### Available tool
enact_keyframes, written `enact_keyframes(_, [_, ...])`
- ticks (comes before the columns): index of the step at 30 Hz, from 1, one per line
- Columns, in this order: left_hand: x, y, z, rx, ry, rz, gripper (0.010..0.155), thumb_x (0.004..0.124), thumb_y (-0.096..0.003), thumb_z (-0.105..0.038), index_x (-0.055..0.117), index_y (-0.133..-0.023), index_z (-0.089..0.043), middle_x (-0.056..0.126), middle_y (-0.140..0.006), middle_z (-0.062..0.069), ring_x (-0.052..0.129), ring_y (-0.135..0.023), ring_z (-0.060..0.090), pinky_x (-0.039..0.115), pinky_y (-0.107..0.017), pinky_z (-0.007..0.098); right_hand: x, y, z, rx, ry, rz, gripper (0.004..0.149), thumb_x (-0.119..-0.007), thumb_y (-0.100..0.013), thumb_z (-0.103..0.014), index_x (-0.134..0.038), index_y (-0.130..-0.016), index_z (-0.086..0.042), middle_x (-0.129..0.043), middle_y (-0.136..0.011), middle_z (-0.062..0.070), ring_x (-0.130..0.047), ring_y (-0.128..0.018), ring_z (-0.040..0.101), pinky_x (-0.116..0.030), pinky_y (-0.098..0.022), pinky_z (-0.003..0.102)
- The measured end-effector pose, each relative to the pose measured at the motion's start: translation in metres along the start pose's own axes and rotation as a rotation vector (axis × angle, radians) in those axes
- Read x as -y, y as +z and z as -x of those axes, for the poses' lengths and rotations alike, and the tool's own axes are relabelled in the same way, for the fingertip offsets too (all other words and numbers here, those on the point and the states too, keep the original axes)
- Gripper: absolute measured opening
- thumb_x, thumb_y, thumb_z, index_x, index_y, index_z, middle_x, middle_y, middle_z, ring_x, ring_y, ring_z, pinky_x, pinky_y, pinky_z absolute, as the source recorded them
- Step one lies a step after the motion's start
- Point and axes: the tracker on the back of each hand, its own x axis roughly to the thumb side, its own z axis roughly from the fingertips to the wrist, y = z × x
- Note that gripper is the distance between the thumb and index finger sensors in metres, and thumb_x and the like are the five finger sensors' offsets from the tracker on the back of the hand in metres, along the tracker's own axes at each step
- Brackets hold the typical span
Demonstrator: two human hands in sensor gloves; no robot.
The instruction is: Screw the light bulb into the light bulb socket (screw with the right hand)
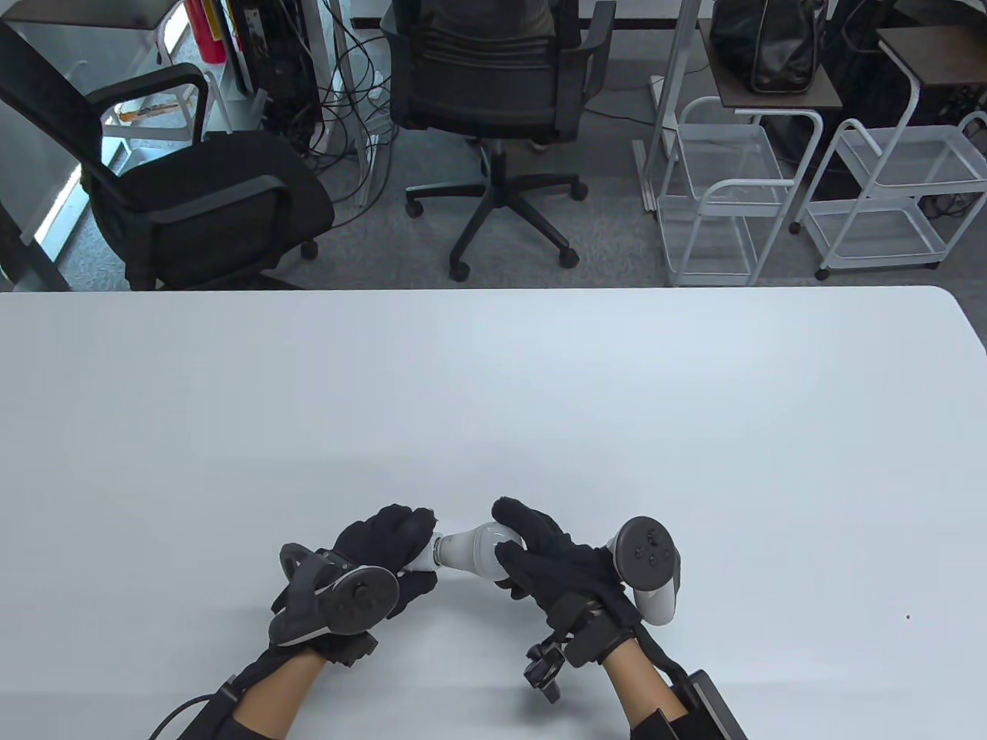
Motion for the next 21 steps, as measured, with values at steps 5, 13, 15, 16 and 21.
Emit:
enact_keyframes(5, [0.0005, -0.0004, -0.0019, 0.009, 0.006, 0.003, 0.071, 0.095, -0.0445, -0.047, 0.07, -0.103, -0.017, 0.076, -0.098, 0.015, 0.095, -0.069, 0.008, 0.082, -0.061, 0.04, 0.0021, 0.0017, -0.0011, 0.003, 0.051, 0.057, 0.05, -0.068, -0.062, -0.029, -0.062, -0.102, 0.0, -0.072, -0.073, 0.049, -0.094, -0.04, 0.046, -0.083, -0.023, 0.046])
enact_keyframes(13, [-0.0014, 0.0, -0.0021, 0.007, -0.008, -0.006, 0.07, 0.095, -0.0445, -0.047, 0.07, -0.103, -0.017, 0.077, -0.098, 0.015, 0.095, -0.069, 0.008, 0.082, -0.06, 0.04, 0.0011, 0.0014, 0.0015, -0.018, -0.023, 0.042, 0.056, -0.069, -0.061, -0.028, -0.054, -0.103, 0.006, -0.066, -0.079, 0.049, -0.092, -0.04, 0.047, -0.082, -0.023, 0.046])
enact_keyframes(15, [-0.0013, -0.0002, -0.0027, 0.009, -0.008, -0.007, 0.07, 0.095, -0.0444, -0.047, 0.07, -0.103, -0.017, 0.077, -0.097, 0.015, 0.095, -0.068, 0.008, 0.082, -0.06, 0.04, 0.0026, 0.0021, 0.0021, -0.019, 0.02, 0.067, 0.052, -0.068, -0.062, -0.03, -0.058, -0.103, 0.0, -0.074, -0.07, 0.048, -0.095, -0.037, 0.043, -0.084, -0.02, 0.044])
enact_keyframes(16, [-0.0012, -0.0005, -0.003, 0.009, -0.004, -0.005, 0.071, 0.095, -0.0444, -0.047, 0.07, -0.103, -0.016, 0.077, -0.097, 0.015, 0.095, -0.068, 0.008, 0.082, -0.06, 0.04, 0.0027, 0.0023, 0.0019, -0.019, 0.02, 0.063, 0.051, -0.067, -0.062, -0.03, -0.061, -0.102, 0.001, -0.074, -0.071, 0.048, -0.094, -0.039, 0.044, -0.083, -0.022, 0.045])
enact_keyframes(21, [-0.0023, -0.0005, -0.0019, -0.001, 0.0, -0.012, 0.07, 0.095, -0.0443, -0.047, 0.071, -0.103, -0.016, 0.078, -0.097, 0.015, 0.096, -0.068, 0.008, 0.083, -0.06, 0.041, 0.0017, 0.0013, 0.0022, -0.01, -0.047, 0.002, 0.059, -0.07, -0.06, -0.026, -0.054, -0.103, 0.011, -0.049, -0.095, 0.048, -0.088, -0.046, 0.052, -0.079, -0.029, 0.05])
